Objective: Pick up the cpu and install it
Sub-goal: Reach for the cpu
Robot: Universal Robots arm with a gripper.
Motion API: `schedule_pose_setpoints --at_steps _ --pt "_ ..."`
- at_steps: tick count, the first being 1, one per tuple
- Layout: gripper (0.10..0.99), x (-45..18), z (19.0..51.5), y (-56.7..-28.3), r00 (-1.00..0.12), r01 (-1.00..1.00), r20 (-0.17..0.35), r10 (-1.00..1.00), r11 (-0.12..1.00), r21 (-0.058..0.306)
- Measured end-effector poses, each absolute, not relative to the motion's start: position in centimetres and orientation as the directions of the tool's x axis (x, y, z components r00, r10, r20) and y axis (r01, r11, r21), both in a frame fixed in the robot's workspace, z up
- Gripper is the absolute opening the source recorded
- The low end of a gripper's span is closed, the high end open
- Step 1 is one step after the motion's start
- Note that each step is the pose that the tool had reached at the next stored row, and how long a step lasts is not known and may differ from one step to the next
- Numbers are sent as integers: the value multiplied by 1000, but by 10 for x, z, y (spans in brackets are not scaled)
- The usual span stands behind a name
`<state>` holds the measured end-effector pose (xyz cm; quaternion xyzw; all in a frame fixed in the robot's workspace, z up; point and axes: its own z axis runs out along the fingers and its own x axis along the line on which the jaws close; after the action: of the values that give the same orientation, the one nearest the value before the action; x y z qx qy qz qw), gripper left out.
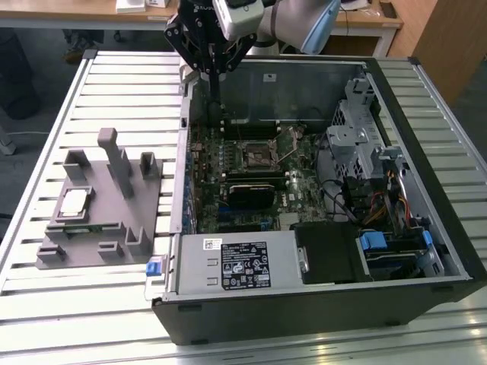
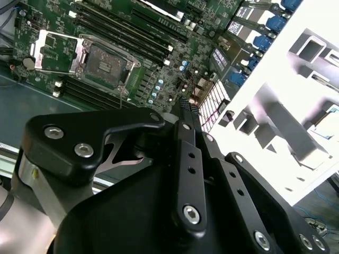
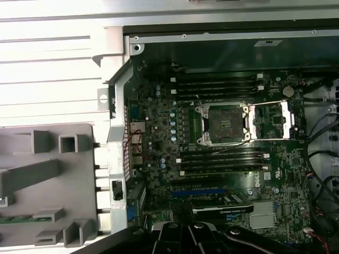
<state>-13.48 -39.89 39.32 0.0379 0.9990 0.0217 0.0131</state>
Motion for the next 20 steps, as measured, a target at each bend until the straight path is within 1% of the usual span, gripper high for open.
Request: schedule_pose_setpoints --at_steps 20 --pt "106 -145 393 -399 -997 75 -24 76 996 44"
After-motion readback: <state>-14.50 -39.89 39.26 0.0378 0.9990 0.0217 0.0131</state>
